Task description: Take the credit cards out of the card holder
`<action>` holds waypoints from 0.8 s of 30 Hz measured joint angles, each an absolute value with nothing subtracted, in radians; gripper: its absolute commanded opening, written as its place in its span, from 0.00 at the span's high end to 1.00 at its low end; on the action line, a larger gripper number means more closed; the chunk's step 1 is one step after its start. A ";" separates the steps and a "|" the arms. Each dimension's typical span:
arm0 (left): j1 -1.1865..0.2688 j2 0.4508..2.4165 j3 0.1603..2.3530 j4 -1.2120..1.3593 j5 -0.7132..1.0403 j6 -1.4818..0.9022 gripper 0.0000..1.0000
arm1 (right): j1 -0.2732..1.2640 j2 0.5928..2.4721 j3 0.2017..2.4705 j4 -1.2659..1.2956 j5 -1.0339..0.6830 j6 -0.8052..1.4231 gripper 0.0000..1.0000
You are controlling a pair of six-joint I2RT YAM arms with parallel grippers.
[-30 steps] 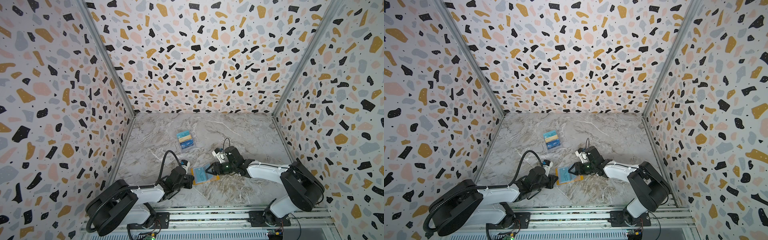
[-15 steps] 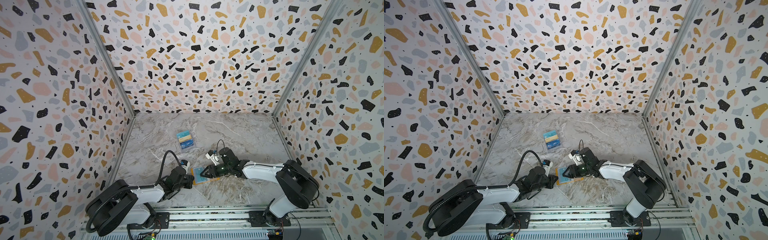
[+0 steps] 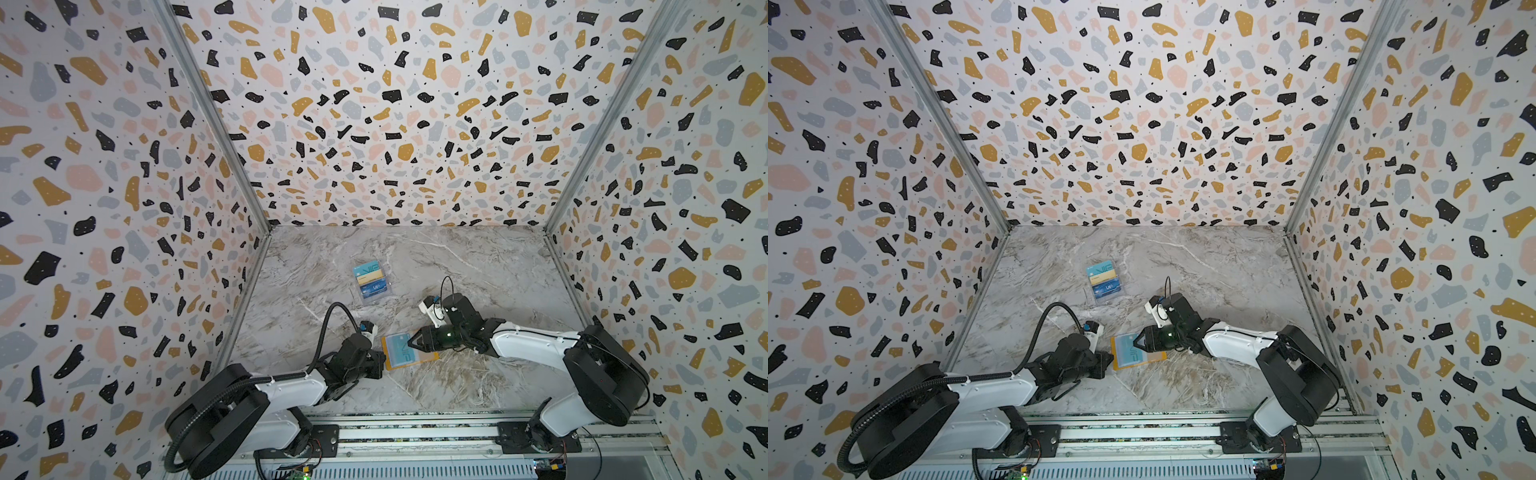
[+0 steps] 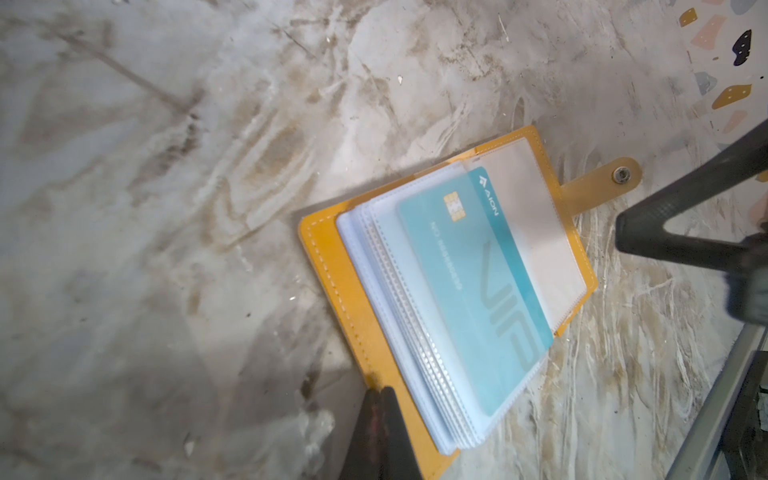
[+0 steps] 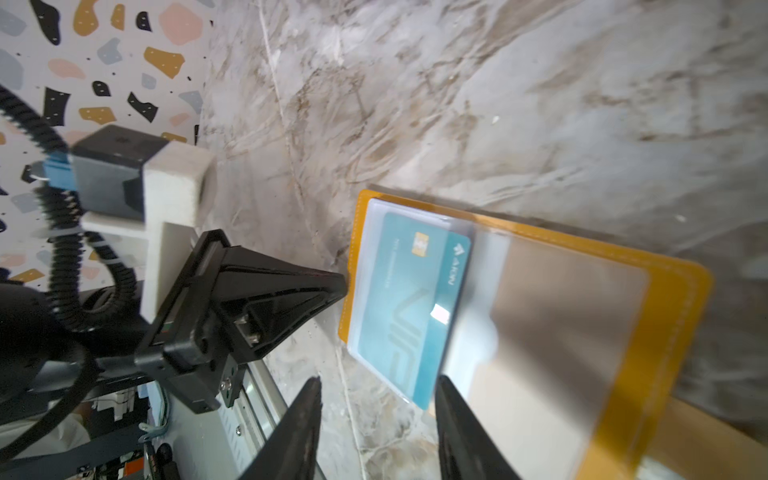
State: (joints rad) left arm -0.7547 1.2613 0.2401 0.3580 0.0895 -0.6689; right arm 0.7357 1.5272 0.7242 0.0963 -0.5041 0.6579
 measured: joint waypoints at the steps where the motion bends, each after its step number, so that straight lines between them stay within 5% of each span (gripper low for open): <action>1: -0.755 1.261 0.242 0.356 0.090 -0.668 0.96 | 0.730 1.527 0.724 0.092 -0.500 0.656 0.57; 24: -0.755 1.311 0.327 0.292 0.100 -0.589 1.00 | 0.714 1.684 0.723 0.192 -0.595 0.669 0.60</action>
